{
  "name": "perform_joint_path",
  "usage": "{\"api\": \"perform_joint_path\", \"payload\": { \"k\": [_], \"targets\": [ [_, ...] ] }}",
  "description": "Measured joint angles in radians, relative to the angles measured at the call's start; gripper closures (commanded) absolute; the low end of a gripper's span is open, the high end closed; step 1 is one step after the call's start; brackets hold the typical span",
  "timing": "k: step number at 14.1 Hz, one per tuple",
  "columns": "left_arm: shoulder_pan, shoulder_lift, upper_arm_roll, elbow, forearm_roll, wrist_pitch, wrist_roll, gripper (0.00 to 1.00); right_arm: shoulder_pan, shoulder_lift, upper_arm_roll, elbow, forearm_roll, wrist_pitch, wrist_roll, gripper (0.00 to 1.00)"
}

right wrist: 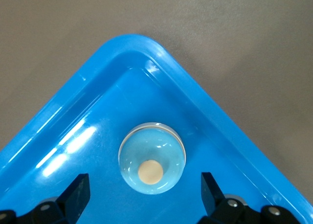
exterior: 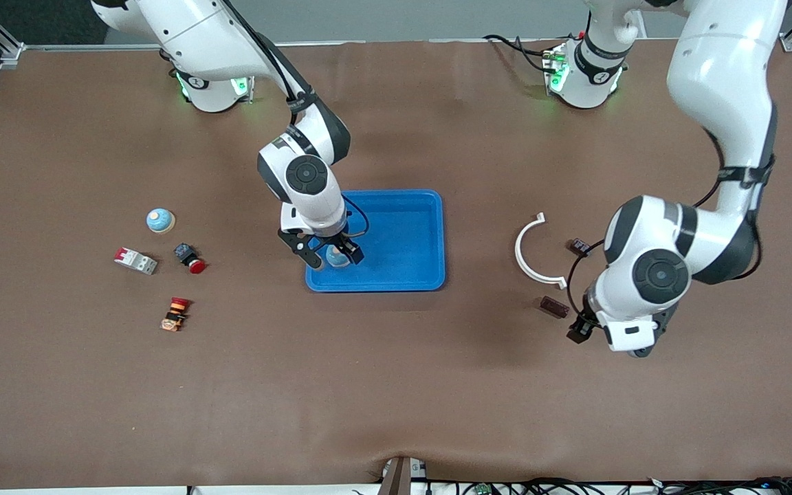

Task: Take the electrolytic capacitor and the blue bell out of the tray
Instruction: 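Lower the capacitor with the left gripper while the right gripper grasps the bell, then withdraw the left gripper while the right gripper lifts the bell from the tray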

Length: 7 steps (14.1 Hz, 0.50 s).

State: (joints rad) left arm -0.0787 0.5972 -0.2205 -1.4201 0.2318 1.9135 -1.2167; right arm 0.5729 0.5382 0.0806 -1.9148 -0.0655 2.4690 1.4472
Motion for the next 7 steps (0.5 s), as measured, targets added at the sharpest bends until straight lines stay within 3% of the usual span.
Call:
{"api": "perform_joint_path", "payload": {
  "k": [7],
  "targets": [
    [0.014,-0.193,0.005,0.023,0.000,-0.106,0.402,0.00,0.001,0.045,-0.003,0.000,-0.002,0.036,0.000,0.03]
  ]
}}
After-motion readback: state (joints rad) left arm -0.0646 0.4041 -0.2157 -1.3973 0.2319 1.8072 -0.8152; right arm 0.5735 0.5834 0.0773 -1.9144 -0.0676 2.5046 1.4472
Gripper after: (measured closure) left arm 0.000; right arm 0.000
